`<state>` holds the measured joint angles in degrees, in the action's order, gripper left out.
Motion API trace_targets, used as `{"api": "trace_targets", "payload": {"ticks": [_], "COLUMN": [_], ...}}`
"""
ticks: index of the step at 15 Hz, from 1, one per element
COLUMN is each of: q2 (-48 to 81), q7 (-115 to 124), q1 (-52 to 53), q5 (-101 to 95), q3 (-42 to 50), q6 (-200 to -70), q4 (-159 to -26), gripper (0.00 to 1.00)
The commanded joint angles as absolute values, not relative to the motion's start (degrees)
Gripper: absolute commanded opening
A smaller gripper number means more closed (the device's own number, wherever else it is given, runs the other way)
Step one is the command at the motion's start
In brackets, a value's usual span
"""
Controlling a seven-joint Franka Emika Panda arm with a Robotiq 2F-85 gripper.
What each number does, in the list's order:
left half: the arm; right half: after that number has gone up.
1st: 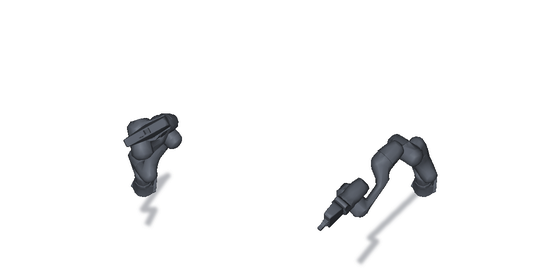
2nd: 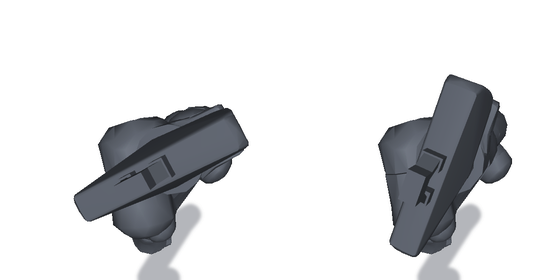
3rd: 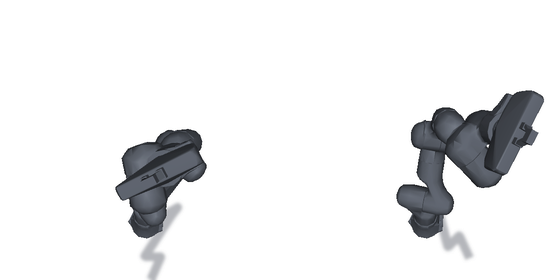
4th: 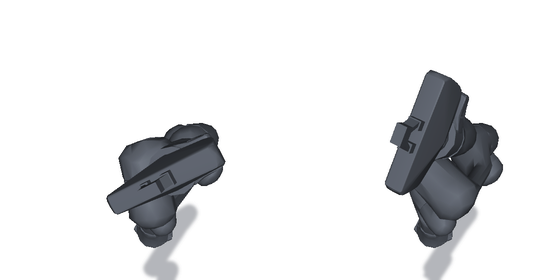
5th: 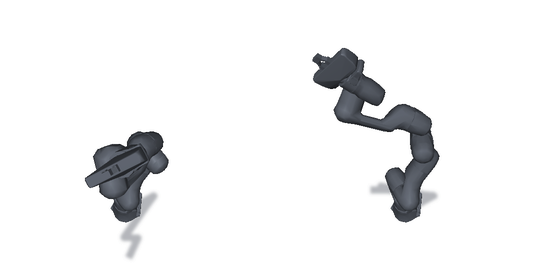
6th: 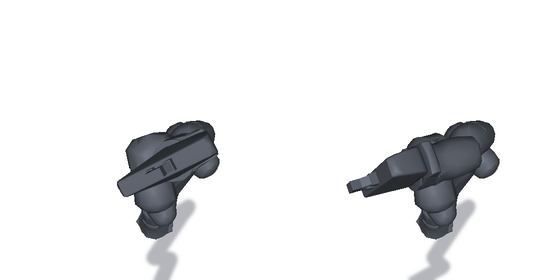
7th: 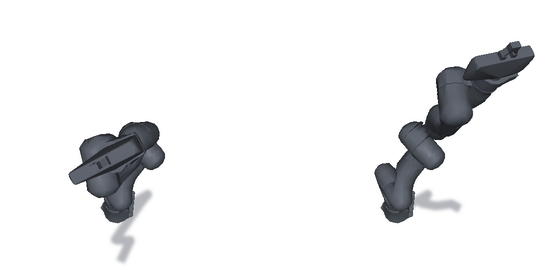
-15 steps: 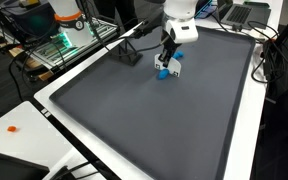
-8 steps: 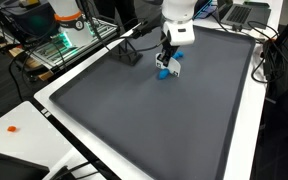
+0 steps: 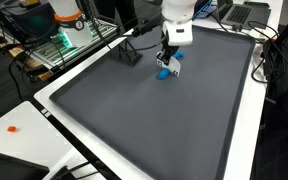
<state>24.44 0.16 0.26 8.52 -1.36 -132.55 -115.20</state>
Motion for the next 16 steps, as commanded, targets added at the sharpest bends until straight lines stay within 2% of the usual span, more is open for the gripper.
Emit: {"api": "trace_targets", "payload": {"ticks": [1, 9, 16], "q2": [23.6, 17.8, 9.6], "q7": [1.4, 1.6, 14.3], "q1": [-0.3, -2.1, -1.2], "q5": [9.9, 17.1, 19.1], "q3": [-1.8, -2.1, 0.1], "q6": [-130.3, -128.6, -127.3], "q4": [-116.5, -119.3, -125.0], "gripper": [0.01, 0.01, 0.01]}}
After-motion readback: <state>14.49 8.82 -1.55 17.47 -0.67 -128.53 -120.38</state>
